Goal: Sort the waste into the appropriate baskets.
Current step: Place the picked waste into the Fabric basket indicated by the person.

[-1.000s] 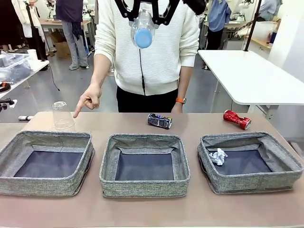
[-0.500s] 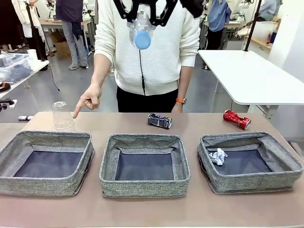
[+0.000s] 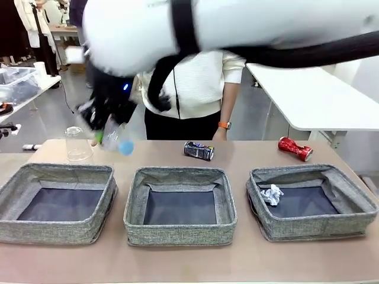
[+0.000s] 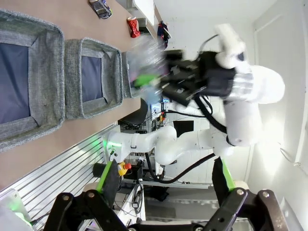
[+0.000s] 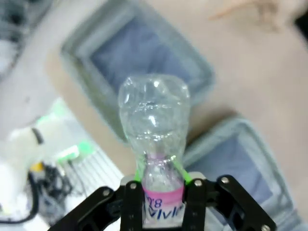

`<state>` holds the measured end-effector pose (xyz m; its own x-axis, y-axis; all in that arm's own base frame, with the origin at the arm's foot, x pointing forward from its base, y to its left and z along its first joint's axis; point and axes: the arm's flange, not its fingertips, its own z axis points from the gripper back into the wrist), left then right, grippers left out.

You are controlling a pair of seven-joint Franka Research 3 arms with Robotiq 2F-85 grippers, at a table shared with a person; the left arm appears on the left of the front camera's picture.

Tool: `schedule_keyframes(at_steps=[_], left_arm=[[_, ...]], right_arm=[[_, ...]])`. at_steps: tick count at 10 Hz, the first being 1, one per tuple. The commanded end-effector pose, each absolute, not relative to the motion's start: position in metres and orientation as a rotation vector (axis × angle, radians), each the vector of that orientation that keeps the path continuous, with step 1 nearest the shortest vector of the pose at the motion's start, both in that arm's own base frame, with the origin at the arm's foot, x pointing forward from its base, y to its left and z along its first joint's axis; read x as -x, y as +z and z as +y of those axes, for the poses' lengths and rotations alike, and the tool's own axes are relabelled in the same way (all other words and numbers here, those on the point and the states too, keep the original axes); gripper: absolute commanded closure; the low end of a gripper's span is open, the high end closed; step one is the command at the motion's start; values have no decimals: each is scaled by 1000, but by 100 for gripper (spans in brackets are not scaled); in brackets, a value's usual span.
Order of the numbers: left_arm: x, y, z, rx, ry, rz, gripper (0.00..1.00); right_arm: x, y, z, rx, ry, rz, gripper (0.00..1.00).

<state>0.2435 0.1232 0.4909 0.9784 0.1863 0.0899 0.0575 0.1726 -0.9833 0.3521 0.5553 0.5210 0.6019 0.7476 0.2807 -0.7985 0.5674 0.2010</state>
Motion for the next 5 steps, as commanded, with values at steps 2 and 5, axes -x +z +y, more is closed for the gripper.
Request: schedule_keyframes(at_steps=[2, 5], left_arm=[[-242, 495, 122, 1420, 94, -212, 0], [-242, 506, 137, 1161, 133, -188, 0]], right_arm=[[-361, 560, 530, -291, 766, -242, 78], [-356, 495, 582, -403, 1137, -253, 78]])
